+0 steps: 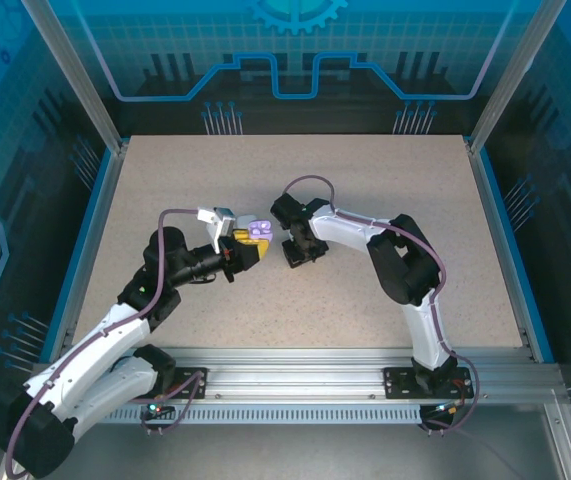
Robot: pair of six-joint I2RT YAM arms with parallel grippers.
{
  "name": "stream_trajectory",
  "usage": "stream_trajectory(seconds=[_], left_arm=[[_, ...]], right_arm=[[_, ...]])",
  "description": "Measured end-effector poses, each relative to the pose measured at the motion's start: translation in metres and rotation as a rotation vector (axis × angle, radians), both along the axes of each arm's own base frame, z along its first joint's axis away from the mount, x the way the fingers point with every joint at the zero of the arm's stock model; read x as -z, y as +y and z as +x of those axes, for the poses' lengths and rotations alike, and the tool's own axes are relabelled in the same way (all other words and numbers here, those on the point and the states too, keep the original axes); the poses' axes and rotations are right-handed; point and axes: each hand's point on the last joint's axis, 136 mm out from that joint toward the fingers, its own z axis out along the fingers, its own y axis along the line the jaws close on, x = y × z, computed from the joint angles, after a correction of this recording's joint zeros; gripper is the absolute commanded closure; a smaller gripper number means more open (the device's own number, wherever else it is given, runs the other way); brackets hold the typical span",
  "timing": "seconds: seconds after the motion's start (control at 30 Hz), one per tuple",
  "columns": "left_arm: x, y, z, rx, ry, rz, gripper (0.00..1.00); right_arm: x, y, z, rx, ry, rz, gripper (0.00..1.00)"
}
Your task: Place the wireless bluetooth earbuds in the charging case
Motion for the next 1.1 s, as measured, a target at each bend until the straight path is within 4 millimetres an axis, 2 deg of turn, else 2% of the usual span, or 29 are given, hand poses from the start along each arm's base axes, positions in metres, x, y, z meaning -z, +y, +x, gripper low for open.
stream_trajectory(seconds=[0.2,0.5,0.63,0.77,0.87,1.0,1.1], left_arm=[[0.001,0.0,0.0,0.0,0.002,0.001,0.85],[0.001,0.0,0.0,0.0,0.002,0.001,0.85],[0.001,0.0,0.0,0.0,0.002,0.001,0.85],[0.001,0.0,0.0,0.0,0.002,0.001,0.85],[0.001,0.0,0.0,0.0,0.002,0.002,0.85],[0.001,0.0,0.0,0.0,0.003,0.001,0.85],[0.001,0.0,0.0,0.0,0.002,0.002,0.85]], right_arm=[[-0.002,-0.012,0.002,0.01,-0.013,-0.054,0.54],[-0.004,-0.049,0.01,0.06,-0.018,-0.158,0.54],[-0.004,-0.055,0.006,0.057,-0.006,-0.159,0.54],[-0.013,-0.055,-0.002,0.047,0.003,-0.13,0.53],[-0.029,-0.05,-0.002,0.035,-0.015,-0.082,0.53],[-0.051,-0.031,-0.002,-0.01,-0.036,0.036,0.49],[-0.054,-0.018,-0.003,-0.052,-0.021,0.093,0.46]])
